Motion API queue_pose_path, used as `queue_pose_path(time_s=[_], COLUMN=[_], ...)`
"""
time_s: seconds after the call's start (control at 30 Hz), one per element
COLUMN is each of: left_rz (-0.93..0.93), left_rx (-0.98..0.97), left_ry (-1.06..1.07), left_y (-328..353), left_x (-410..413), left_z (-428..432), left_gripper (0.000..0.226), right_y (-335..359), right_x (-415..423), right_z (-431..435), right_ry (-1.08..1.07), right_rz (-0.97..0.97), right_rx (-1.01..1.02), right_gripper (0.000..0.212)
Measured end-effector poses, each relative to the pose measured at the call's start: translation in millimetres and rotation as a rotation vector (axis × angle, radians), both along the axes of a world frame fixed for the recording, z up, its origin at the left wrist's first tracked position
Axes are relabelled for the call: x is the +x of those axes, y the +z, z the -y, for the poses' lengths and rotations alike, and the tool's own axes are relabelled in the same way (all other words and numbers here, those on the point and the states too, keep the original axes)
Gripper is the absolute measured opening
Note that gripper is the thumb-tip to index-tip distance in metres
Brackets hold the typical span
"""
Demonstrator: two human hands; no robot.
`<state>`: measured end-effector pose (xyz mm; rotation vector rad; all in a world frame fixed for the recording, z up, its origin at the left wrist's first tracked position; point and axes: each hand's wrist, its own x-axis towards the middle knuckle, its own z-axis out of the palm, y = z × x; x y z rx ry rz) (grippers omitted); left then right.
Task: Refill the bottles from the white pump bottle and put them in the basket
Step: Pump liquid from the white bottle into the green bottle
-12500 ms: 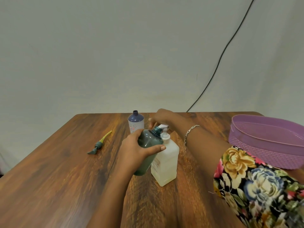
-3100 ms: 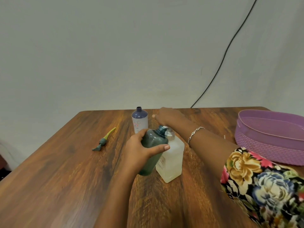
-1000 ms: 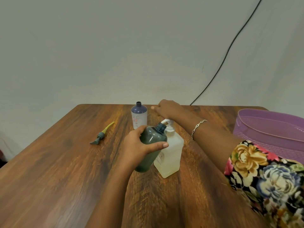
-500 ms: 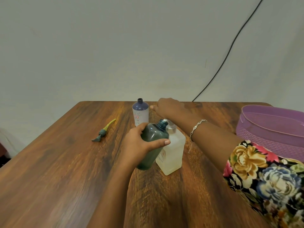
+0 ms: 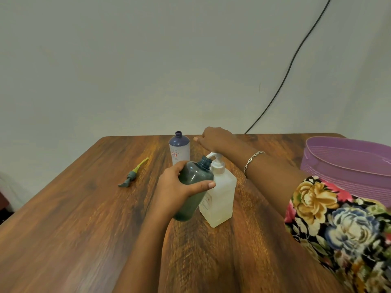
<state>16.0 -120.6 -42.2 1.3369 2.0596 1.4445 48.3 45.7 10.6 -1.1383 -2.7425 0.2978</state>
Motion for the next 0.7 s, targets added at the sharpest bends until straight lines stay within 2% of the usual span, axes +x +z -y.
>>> queue_pose_path(time_s=[0.2,0.57,0.7], left_rz=[0.003,0.0,-0.007], left_rx=[-0.011,0.019,0.004], left_ry=[-0.009,-0.002,0.0], left_y=[-8.0,-2.2,-2.4], left_x=[-0.6,-2.2,-1.5], left_z=[-0.3,0.6,-1.3], left_gripper=[0.1,0.085,0.09], right_y=[-10.1,1.9,1.1], right_x=[-4.3,1.1,3.4], right_z=[7.5,-4.1,2.3], right_ry=[-0.009,0.052,0.03], right_rz=[0.052,-0.013,-0.022], right_rx=[0.068,-0.03,-0.01], right_gripper=[0.04,0.045,0.04])
